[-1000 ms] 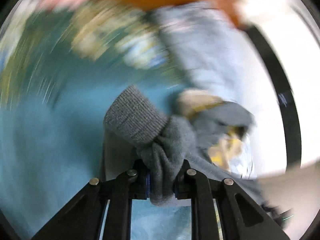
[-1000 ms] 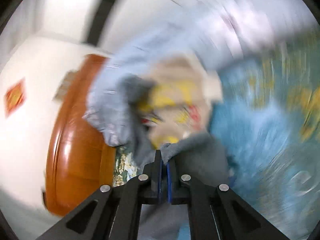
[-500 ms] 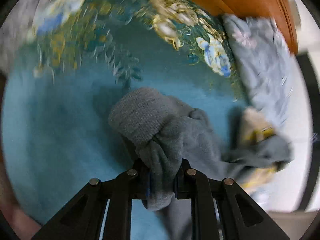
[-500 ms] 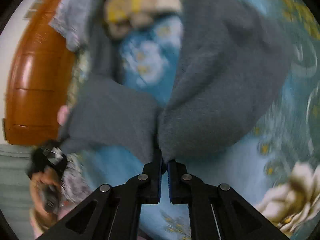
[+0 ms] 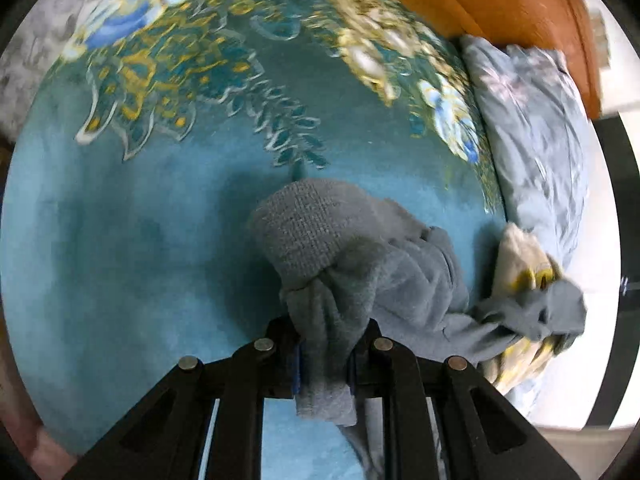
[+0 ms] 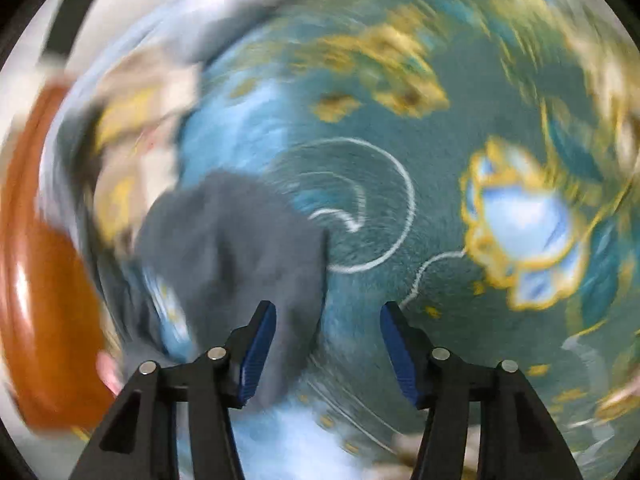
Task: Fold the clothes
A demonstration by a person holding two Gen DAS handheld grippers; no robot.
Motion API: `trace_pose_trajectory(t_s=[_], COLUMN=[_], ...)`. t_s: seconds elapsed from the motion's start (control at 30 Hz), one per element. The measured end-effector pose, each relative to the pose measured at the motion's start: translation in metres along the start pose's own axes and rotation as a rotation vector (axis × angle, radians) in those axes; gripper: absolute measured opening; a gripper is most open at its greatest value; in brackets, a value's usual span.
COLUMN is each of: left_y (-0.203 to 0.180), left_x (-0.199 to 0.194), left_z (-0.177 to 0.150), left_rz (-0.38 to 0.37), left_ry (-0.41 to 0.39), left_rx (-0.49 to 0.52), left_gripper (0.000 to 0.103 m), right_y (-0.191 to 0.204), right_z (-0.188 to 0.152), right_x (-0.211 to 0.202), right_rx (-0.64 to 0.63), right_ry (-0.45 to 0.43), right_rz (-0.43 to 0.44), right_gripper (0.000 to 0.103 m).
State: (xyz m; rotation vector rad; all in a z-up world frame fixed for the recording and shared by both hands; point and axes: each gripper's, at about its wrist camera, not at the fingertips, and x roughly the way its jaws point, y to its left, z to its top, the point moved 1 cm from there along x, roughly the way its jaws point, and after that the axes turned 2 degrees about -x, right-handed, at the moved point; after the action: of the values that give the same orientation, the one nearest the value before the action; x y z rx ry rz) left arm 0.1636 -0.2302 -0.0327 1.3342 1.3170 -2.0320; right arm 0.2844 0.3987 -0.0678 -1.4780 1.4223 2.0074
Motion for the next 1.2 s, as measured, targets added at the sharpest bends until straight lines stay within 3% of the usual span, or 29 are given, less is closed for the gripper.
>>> trace_pose_trajectory(t_s=[0.07, 0.13, 0.2, 0.23, 0.33, 0.43, 0.57, 0.63, 0.73, 0.8, 0.9, 1.0, 1.07, 1.1, 1.2], left_y=[-0.002, 0.001, 0.009, 0.010, 0.008, 0.005, 0.004, 0.006, 0.008, 0.008, 0.005, 0.006, 0.008, 0.010, 0.008], left_x=[-0.001, -0.001, -0.003, -0.004, -0.002, -0.002, 0.000, 0.001, -0.002, -0.006, -0.008, -0.006, -0.006, -0.006, -0.007], left_z=[-0.002, -0.003, -0.003, -0.003, -0.003, 0.000, 0.002, 0.002, 0.003, 0.003, 0.004, 0.006, 0.006, 0.005, 0.003], left_rz=[-0.007, -0.013, -0.027, -0.034, -0.052, -0.082, -0.106, -0.092, -0.078, -0.064, -0.041, -0.036, -0.037, -0.036, -0.025], left_ry=[0.001, 0.011, 0.025, 0.029, 0.038, 0.059, 0.070, 0.073, 0.062, 0.044, 0.023, 0.029, 0.034, 0.036, 0.032], left_rx=[0.020, 0.017, 0.002, -0.004, 0.006, 0.028, 0.031, 0.024, 0.029, 0.043, 0.072, 0.058, 0.043, 0.037, 0.045], left_gripper=[0.017, 0.017, 0.017, 0.017, 0.017, 0.017, 0.019, 0.019, 0.019, 0.019, 0.019, 0.019, 0.019, 0.019, 0.019], right_y=[-0.005, -0.003, 0.008, 0.015, 0.055, 0.094, 0.108, 0.092, 0.033, -0.001, -0.032, -0.034, -0.034, -0.042, -0.055], right_z=[0.005, 0.006, 0.003, 0.003, 0.007, 0.001, -0.038, -0.059, -0.084, -0.099, -0.112, -0.106, -0.103, -0.106, -0.100], right_x=[0.008, 0.017, 0.028, 0.029, -0.013, -0.086, -0.193, -0.184, -0.098, -0.061, -0.042, -0.057, -0.070, -0.080, -0.112], right_rx=[0.111, 0.169, 0.180, 0.174, 0.034, -0.130, -0.383, -0.406, -0.344, -0.288, -0.199, -0.214, -0.242, -0.264, -0.302], right_ry=[-0.021, -0.017, 0.007, 0.007, -0.113, -0.254, -0.434, -0.401, -0.100, 0.013, 0.060, 0.050, 0.032, 0.010, -0.100], right_rz=[0.066, 0.081, 0.081, 0.080, 0.123, 0.261, 0.361, 0.271, -0.080, -0.161, -0.158, -0.138, -0.122, -0.124, -0.192], right_gripper=[0.048, 0.019, 0.006, 0.005, 0.005, 0.005, 0.005, 0.005, 0.005, 0.005, 0.008, 0.011, 0.024, 0.039, 0.043])
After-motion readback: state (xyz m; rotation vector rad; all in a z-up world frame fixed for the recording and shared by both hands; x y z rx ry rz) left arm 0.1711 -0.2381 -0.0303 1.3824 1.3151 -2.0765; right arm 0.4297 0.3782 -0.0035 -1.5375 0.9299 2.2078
